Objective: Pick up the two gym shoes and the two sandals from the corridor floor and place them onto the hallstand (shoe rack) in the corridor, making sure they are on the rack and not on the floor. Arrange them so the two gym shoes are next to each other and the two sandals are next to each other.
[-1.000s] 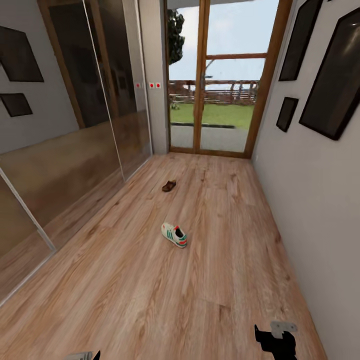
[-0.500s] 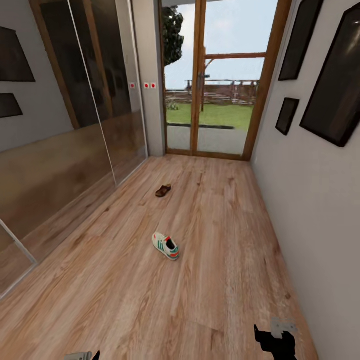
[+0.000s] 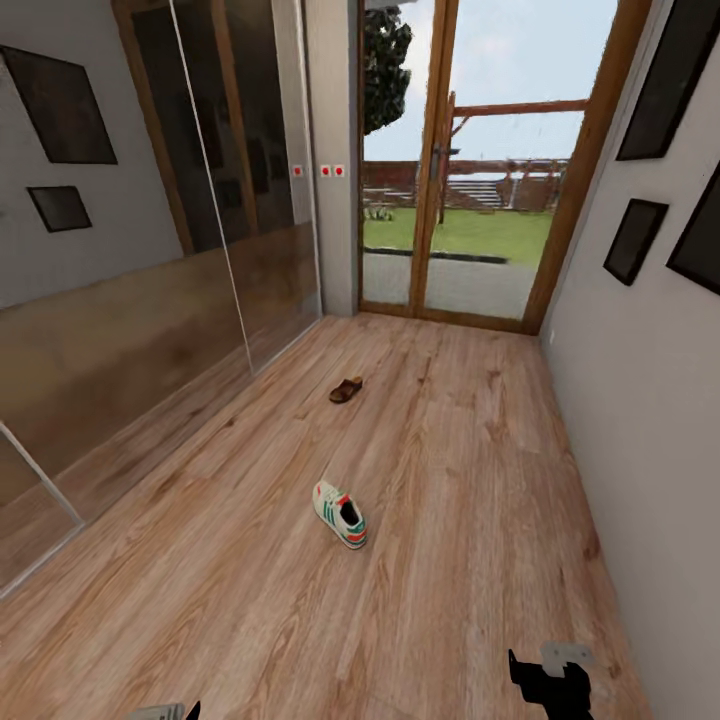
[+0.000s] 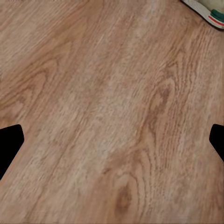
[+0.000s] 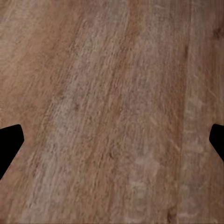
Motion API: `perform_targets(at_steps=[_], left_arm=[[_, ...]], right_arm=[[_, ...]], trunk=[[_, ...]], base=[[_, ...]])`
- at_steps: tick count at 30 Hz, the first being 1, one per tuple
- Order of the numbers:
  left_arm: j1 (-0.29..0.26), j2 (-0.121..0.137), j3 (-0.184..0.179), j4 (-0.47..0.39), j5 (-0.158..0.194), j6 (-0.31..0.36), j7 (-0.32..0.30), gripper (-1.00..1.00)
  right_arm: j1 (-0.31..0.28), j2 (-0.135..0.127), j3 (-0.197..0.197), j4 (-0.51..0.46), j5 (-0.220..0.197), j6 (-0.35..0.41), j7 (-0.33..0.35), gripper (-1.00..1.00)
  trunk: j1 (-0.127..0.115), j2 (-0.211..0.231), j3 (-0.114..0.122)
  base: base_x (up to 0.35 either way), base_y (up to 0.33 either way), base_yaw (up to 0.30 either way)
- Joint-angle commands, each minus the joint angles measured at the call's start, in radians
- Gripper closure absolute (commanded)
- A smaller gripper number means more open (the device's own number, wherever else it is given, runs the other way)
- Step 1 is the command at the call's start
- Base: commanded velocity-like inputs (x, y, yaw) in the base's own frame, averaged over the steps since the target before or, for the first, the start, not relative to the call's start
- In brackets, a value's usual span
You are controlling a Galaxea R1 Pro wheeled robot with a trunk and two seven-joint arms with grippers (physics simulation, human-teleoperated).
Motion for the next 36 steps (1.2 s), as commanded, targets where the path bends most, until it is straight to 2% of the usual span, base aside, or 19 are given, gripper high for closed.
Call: perform_targets(at_steps=[1, 7, 13, 28, 36], left_arm=[[-0.001, 0.000, 0.004, 0.001, 0.008, 0.000, -0.010, -1.00], [-0.001, 0.000, 0.003, 0.001, 0.008, 0.000, -0.010, -1.00], [-0.001, 0.000, 0.003, 0.001, 0.008, 0.000, -0.010, -1.00], [-0.001, 0.000, 0.005, 0.001, 0.010, 0.000, -0.010, -1.00], [-0.001, 0.000, 0.006, 0.000, 0.010, 0.000, -0.010, -1.00]], right_arm=[[0.000, 0.000, -0.007, 0.001, 0.011, -0.003, -0.004, -1.00], [0.000, 0.000, -0.008, 0.001, 0.011, -0.003, -0.004, -1.00], [0.000, 0.000, -0.008, 0.001, 0.011, -0.003, -0.003, -1.00], [0.000, 0.000, -0.007, 0.001, 0.011, -0.003, -0.003, -1.00], [0.000, 0.000, -0.008, 0.001, 0.011, -0.003, -0.004, -1.00]], trunk=[[0.000, 0.000, -0.001], [0.000, 0.000, -0.001], [0.000, 0.000, -0.001], [0.000, 0.000, -0.001], [0.000, 0.000, -0.001]], base=[[0.280, -0.187, 0.276], [0.270, -0.178, 0.247], [0.182, -0.107, 0.073], [0.008, -0.004, 0.010], [0.052, -0.002, 0.212]])
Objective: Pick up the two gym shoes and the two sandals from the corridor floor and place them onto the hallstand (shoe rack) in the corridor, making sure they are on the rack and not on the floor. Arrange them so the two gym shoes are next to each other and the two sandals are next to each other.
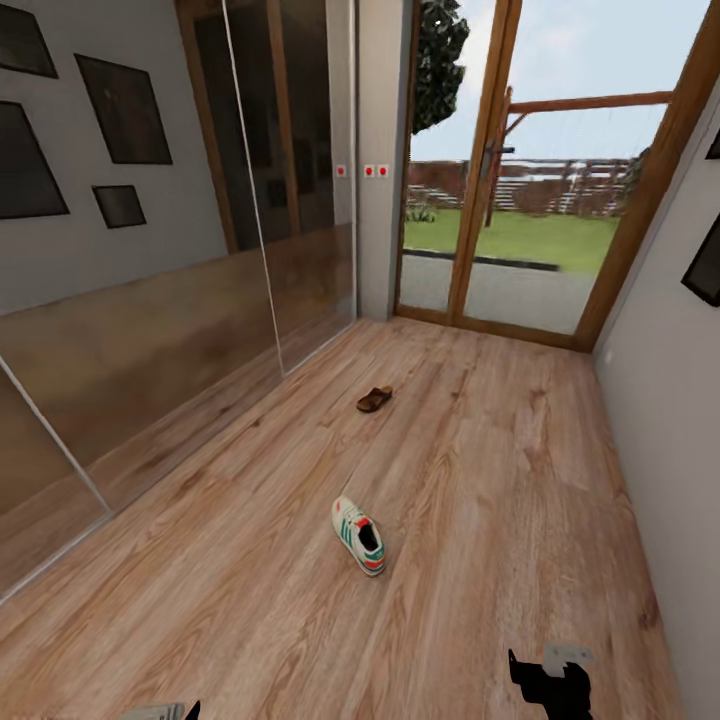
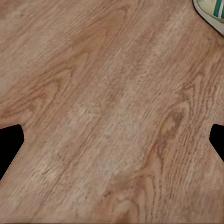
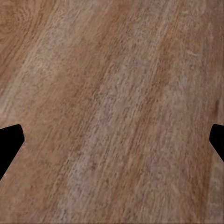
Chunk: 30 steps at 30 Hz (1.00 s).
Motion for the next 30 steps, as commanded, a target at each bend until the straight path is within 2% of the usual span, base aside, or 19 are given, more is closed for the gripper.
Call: perform_targets(at_steps=[1, 13, 23, 30], left_arm=[[-0.001, 0.000, 0.003, 0.001, 0.009, 0.000, -0.010, -1.00], [-0.001, 0.000, 0.003, 0.002, 0.009, 0.000, -0.010, -1.00], [-0.001, 0.000, 0.003, 0.002, 0.009, 0.000, -0.010, -1.00], [-0.001, 0.000, 0.002, 0.002, 0.009, 0.000, -0.010, -1.00]], right_arm=[[0.000, 0.000, -0.007, 0.001, 0.011, -0.003, -0.004, -1.00], [0.000, -0.001, -0.007, 0.001, 0.011, -0.003, -0.004, -1.00], [0.000, -0.003, -0.007, 0.002, 0.014, -0.003, -0.002, -1.00], [0.000, -0.004, -0.007, 0.002, 0.014, -0.003, -0.001, -1.00]], trunk=[[0.000, 0.000, -0.001], [0.000, 0.000, -0.001], [0.000, 0.000, -0.001], [0.000, 0.000, -0.001]], base=[[0.144, -0.030, 0.266], [0.251, -0.120, 0.251], [0.247, -0.136, 0.044], [0.080, -0.039, 0.005]])
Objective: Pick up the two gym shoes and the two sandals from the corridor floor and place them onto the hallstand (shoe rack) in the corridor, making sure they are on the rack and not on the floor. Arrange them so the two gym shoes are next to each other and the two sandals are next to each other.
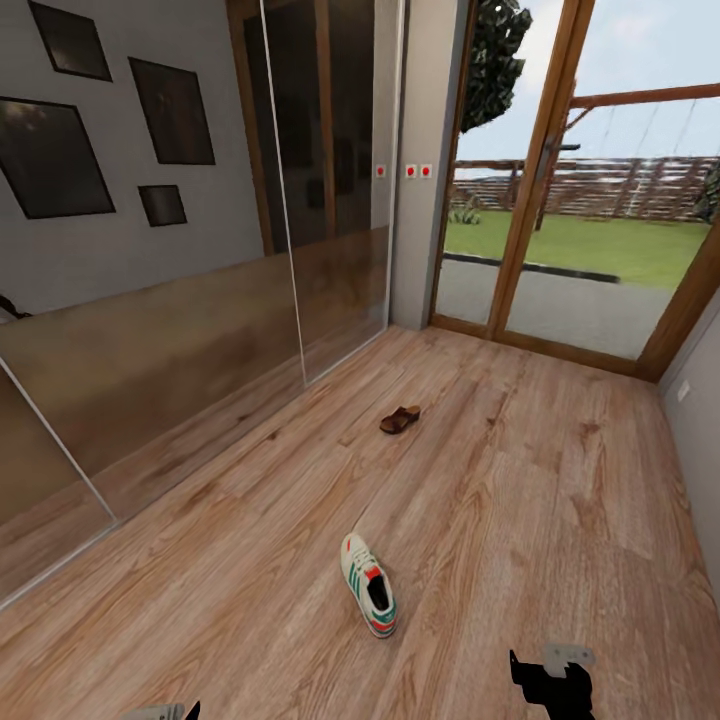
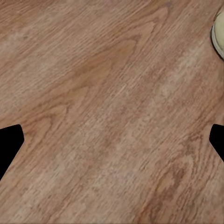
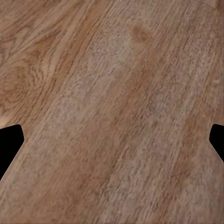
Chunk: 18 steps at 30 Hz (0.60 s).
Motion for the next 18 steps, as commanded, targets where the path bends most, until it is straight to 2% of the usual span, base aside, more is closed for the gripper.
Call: perform_targets(at_steps=[1, 18], left_arm=[[-0.001, 0.000, 0.003, 0.001, 0.009, 0.000, -0.010, -1.00], [-0.001, 0.000, 0.004, 0.000, 0.009, 0.000, -0.010, -1.00]], right_arm=[[-0.001, 0.000, -0.007, 0.001, 0.010, -0.003, -0.004, -1.00], [-0.001, 0.004, -0.006, -0.001, 0.007, -0.003, -0.006, -1.00]], trunk=[[0.000, 0.000, -0.001], [0.000, 0.000, -0.001]], base=[[0.023, -0.011, 0.001], [0.026, -0.006, 0.004]])
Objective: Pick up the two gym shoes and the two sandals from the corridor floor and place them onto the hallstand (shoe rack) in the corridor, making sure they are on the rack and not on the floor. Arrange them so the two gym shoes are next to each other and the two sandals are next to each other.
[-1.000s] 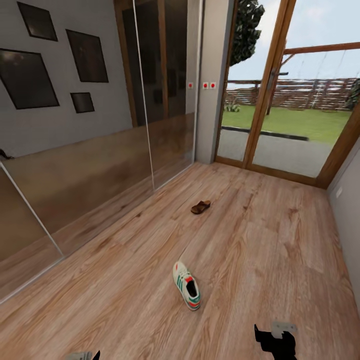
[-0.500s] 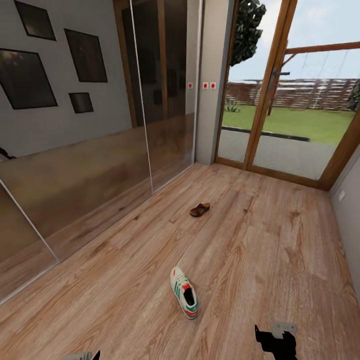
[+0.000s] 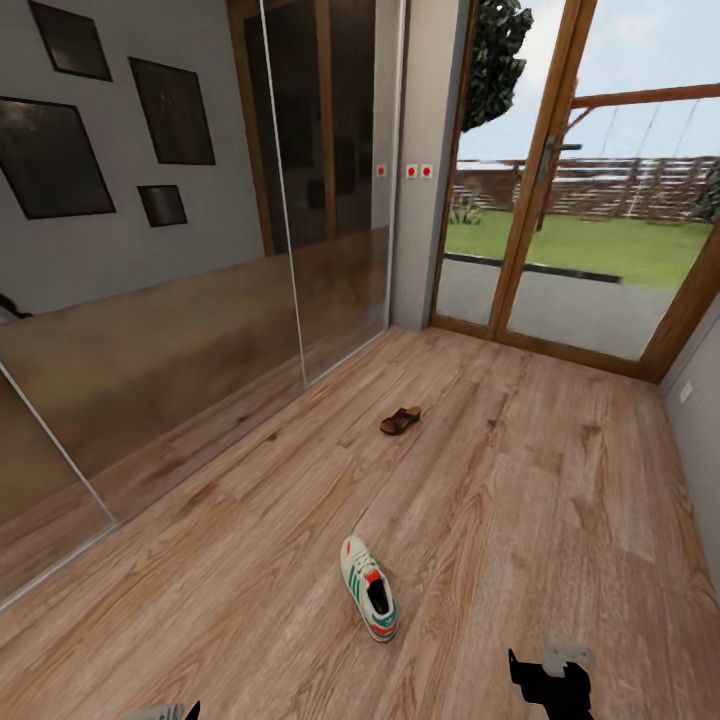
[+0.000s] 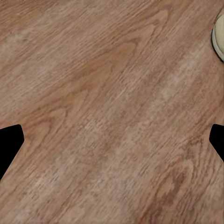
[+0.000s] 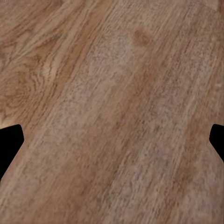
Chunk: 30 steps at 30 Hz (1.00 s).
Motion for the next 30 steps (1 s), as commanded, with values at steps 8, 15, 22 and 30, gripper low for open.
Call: perform_targets(at_steps=[8, 15, 22, 30], left_arm=[[-0.001, 0.000, 0.003, 0.001, 0.009, 0.000, -0.010, -1.00], [-0.001, 0.000, 0.003, 0.001, 0.009, 0.000, -0.010, -1.00], [-0.001, 0.000, 0.003, 0.001, 0.010, 0.000, -0.010, -1.00], [-0.001, 0.000, 0.003, 0.001, 0.010, 0.000, -0.010, -1.00]], right_arm=[[-0.001, 0.000, -0.007, 0.001, 0.010, -0.003, -0.006, -1.00], [-0.001, 0.000, -0.007, 0.001, 0.010, -0.003, -0.005, -1.00], [-0.001, 0.000, -0.007, 0.001, 0.009, -0.003, -0.003, -1.00], [-0.001, 0.000, -0.008, 0.001, 0.010, -0.003, -0.005, -1.00]], trunk=[[0.000, 0.000, -0.001], [0.000, 0.000, -0.001], [0.000, 0.000, -0.001], [0.000, 0.000, -0.001]], base=[[0.132, -0.096, 0.184], [0.148, -0.109, 0.114], [0.055, -0.024, 0.013], [0.039, -0.005, 0.000]])
